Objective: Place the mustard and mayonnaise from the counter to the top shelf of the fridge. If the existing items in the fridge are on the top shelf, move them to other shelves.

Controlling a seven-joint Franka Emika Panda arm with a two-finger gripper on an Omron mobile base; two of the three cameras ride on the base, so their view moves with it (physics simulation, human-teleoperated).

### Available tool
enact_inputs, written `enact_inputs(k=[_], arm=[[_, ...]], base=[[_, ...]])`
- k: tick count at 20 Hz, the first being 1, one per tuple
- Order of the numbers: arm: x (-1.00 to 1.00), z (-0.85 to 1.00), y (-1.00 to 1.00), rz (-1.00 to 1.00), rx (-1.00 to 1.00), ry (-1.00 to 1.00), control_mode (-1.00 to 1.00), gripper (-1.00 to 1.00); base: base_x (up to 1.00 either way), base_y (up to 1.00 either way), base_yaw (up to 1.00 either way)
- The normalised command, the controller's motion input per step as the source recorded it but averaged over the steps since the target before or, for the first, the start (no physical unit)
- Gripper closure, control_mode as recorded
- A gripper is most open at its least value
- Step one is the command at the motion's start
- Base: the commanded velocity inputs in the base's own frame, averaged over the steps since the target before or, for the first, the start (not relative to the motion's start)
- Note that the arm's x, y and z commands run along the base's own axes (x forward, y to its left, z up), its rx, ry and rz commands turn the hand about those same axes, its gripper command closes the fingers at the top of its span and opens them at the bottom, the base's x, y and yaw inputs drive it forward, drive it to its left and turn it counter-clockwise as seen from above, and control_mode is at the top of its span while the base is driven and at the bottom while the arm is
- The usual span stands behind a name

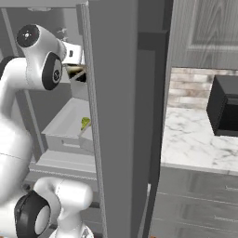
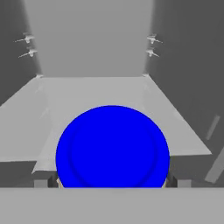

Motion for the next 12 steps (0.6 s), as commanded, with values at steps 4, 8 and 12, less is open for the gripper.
enact_inputs(k=[4,8,12], arm=[[1.0,0.0,-0.04,0.0,-0.02,0.0,-1.0,1.0],[1.0,-0.03,0.0,0.0,0.0,0.06,-1.0,1.0],[1.0,-0.16,0.0,0.0,0.0,0.08,-1.0,1.0]], base=[[0.0,0.0,0.0],[0.0,0.0,0.0],[0.0,0.0,0.0]])
